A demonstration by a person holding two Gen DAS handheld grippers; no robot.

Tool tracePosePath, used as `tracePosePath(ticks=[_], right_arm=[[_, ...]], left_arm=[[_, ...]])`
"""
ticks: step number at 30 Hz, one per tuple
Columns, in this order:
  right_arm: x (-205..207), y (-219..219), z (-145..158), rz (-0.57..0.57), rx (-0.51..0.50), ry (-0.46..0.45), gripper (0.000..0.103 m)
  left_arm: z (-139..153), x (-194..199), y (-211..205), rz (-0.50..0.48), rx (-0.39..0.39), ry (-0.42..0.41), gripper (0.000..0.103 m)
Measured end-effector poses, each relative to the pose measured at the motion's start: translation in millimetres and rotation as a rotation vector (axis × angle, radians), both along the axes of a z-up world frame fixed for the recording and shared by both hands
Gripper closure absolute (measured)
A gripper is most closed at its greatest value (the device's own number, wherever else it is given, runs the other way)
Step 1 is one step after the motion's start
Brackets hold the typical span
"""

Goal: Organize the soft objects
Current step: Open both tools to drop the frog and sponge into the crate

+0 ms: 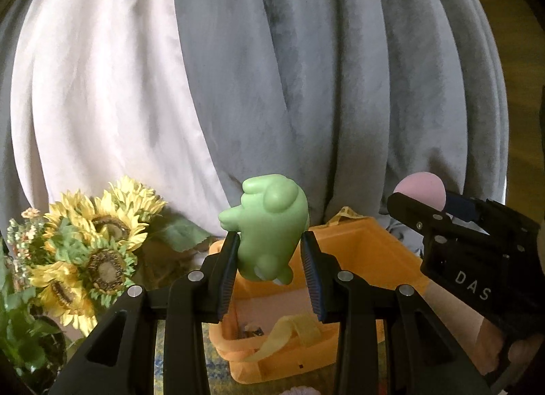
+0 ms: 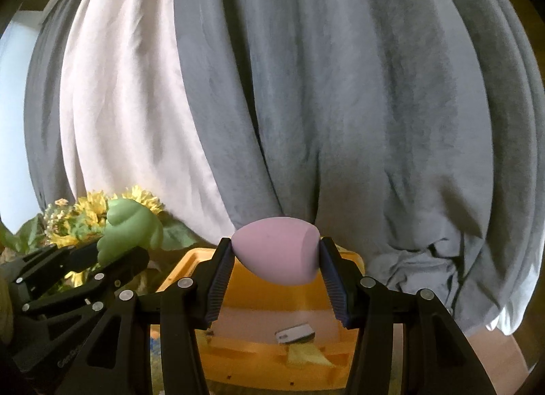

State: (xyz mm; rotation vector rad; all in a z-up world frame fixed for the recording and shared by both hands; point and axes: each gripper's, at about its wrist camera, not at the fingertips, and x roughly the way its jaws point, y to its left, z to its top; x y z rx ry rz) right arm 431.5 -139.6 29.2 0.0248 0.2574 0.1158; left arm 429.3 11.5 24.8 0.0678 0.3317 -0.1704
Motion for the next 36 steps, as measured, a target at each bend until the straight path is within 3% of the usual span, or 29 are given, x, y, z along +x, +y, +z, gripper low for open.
tracePosePath(ticks=[11, 18, 22, 36], right_arm=[[60.7, -11.9, -26.2, -0.006, 0.071, 0.136, 0.051], [88.3, -14.0, -41.3, -0.032, 0.056, 0.198, 0.05], [96.0, -15.8, -46.8, -0.041, 0.061, 0.221, 0.034], [70.6, -17.6, -35.4, -0.086, 0.032, 0.167, 0.03]], left_arm=[[-23.0, 53.6, -4.3, -0.022, -0.007, 0.097, 0.067], [-42.9, 83.9, -11.3, -0.024, 0.022, 0.159, 0.066], [-46.9, 88.8, -14.4, -0.021, 0.035, 0.144, 0.044], [-27.4, 57.9, -3.2, 0.027, 0.033, 0.076, 0.039]])
